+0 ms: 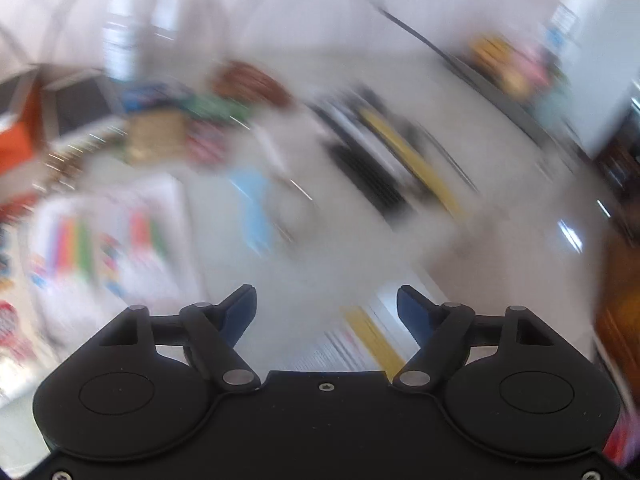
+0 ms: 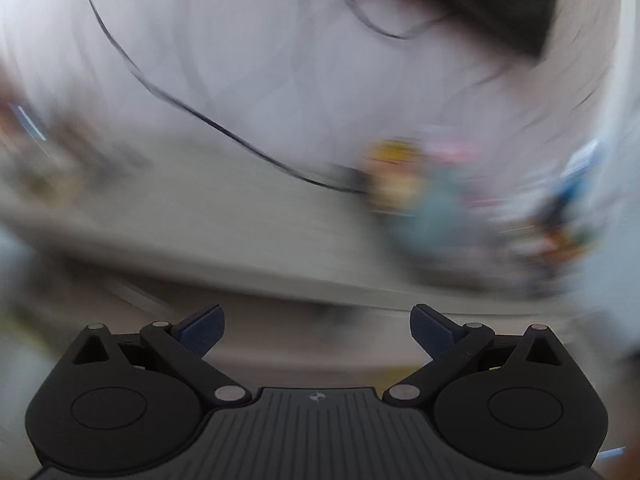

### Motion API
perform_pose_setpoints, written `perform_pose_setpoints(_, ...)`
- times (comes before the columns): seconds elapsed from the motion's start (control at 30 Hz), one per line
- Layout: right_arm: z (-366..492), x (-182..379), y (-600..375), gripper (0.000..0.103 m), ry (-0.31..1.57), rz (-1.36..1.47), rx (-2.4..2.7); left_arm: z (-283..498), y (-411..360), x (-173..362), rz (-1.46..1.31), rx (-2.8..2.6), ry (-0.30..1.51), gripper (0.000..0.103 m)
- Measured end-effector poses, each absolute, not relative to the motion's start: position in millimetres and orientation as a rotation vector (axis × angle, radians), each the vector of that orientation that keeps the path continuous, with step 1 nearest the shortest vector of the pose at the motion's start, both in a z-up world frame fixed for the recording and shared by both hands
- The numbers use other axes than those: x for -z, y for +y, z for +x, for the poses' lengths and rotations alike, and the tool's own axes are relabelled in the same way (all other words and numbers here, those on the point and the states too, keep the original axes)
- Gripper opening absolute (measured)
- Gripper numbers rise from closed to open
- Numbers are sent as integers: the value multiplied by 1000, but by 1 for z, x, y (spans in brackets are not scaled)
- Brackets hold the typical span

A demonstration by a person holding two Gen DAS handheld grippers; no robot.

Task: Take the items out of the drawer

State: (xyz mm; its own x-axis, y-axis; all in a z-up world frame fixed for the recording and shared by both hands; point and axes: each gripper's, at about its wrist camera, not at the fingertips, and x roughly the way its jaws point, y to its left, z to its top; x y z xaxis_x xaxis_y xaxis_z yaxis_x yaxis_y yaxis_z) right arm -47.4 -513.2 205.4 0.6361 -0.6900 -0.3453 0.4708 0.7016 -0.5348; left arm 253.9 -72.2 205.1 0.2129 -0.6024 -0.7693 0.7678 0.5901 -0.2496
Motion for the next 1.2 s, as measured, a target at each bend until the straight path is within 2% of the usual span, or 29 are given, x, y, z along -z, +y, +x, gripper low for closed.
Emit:
perform_pose_setpoints(0.07, -52, -198, -536, 98, 583, -668, 1000, 228, -72, -196, 305, 1053, 956, 74)
perform_pose_setpoints(0.1, -53, -198, -535, 96, 539, -665, 1080, 216, -74, -190, 360, 1090, 945, 74)
perform_pose_setpoints(0.17, -56, -200, -520, 97, 418, -460, 1005, 201, -77, -173, 443, 1135, 943, 73)
perform_pose_setpoints(0.23, -56, -193, -493, 99, 340, -99, 641, 196, -83, -149, 487, 1139, 992, 70)
perform_pose_setpoints(0.27, -49, -184, -476, 99, 319, 30, 476, 197, -86, -138, 493, 1129, 1024, 65)
perform_pose_setpoints(0.3, -37, -172, -456, 99, 318, 116, 328, 197, -89, -128, 495, 1118, 1054, 60)
perform_pose_setpoints(0.4, 2, -141, -396, 99, 321, 315, -44, 197, -98, -110, 505, 1092, 1101, 55)
perform_pose_setpoints(0.5, 30, -138, -359, 100, 288, 442, -277, 193, -108, -98, 546, 1071, 1110, 47)
perform_pose_setpoints(0.53, 36, -142, -352, 103, 262, 480, -323, 192, -112, -95, 564, 1067, 1111, 47)
perform_pose_setpoints(0.63, 49, -152, -351, 103, 189, 615, -401, 189, -119, -82, 608, 1056, 1124, 47)
perform_pose_setpoints(0.7, 63, -152, -362, 103, 158, 757, -419, 188, -122, -77, 618, 1062, 1129, 52)
perform_pose_setpoints(0.77, 75, -147, -372, 103, 131, 894, -431, 185, -124, -76, 631, 1066, 1114, 53)
perform_pose_setpoints(0.83, 84, -136, -377, 103, 110, 986, -425, 182, -124, -75, 660, 1059, 1084, 45)
perform_pose_setpoints(0.87, 90, -131, -377, 103, 102, 1014, -416, 182, -123, -75, 669, 1049, 1076, 33)
perform_pose_setpoints(0.9, 96, -126, -375, 103, 99, 1020, -399, 184, -122, -75, 656, 1046, 1088, 31)
perform_pose_setpoints(1.17, 125, -99, -353, 103, 104, 1092, -344, 189, -109, -97, 526, 1059, 1105, 27)
perform_pose_setpoints(1.2, 123, -97, -354, 103, 102, 1104, -321, 190, -108, -110, 494, 1073, 1089, 3)
